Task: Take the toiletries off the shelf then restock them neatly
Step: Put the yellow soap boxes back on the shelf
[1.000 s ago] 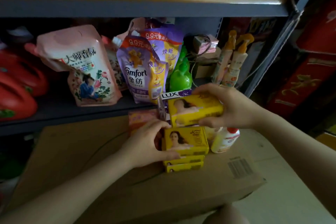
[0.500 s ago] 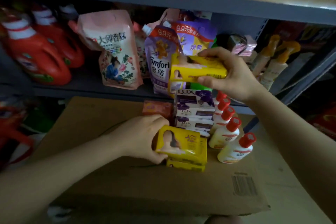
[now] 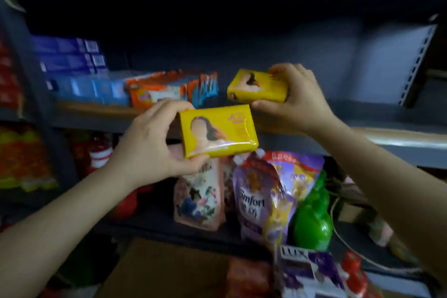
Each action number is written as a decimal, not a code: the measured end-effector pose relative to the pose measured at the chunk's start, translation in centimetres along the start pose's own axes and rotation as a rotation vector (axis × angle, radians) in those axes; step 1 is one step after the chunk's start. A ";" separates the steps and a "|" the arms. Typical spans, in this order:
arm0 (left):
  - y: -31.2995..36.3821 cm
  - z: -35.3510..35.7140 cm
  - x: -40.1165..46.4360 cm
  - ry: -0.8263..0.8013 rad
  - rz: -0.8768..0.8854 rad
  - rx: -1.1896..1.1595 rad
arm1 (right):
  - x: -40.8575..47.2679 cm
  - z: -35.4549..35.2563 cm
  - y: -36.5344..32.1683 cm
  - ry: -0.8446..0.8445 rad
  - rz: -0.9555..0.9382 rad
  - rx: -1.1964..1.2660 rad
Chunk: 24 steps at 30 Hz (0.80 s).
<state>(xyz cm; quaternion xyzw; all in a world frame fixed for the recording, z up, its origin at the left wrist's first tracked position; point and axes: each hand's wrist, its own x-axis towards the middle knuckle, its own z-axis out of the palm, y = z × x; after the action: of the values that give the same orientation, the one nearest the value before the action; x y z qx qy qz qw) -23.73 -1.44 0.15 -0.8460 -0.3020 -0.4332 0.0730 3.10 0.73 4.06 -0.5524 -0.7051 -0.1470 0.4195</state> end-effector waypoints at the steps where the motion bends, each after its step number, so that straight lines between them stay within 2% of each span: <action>1: -0.6 -0.1 0.9 0.030 -0.029 -0.004 | 1.2 0.7 0.3 -0.055 0.033 -0.033; 5: -3.3 -0.6 4.9 0.069 -0.151 -0.022 | 4.9 3.1 1.7 -0.303 0.186 0.067; 8: -5.1 0.1 7.9 -0.006 -0.196 -0.041 | 5.3 4.2 2.4 -0.439 0.277 0.224; 13: -6.5 3.8 12.0 -0.149 -0.233 -0.010 | 5.2 4.0 4.2 -0.565 0.358 0.311; 18: -6.1 7.4 14.0 -0.275 -0.205 0.007 | 4.7 2.3 4.5 -0.558 0.265 0.234; 21: -6.1 7.9 14.7 -0.411 -0.149 0.059 | 4.5 1.4 4.1 -0.513 0.161 0.093; 24: -6.9 7.3 15.3 -0.556 -0.067 0.102 | 4.5 1.4 3.2 -0.539 0.056 -0.014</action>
<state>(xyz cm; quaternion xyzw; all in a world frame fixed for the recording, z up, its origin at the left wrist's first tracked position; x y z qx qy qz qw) -15.90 13.77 6.67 -0.9171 -0.3597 -0.1710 0.0153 5.26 5.73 5.74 -0.5940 -0.7747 0.0121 0.2165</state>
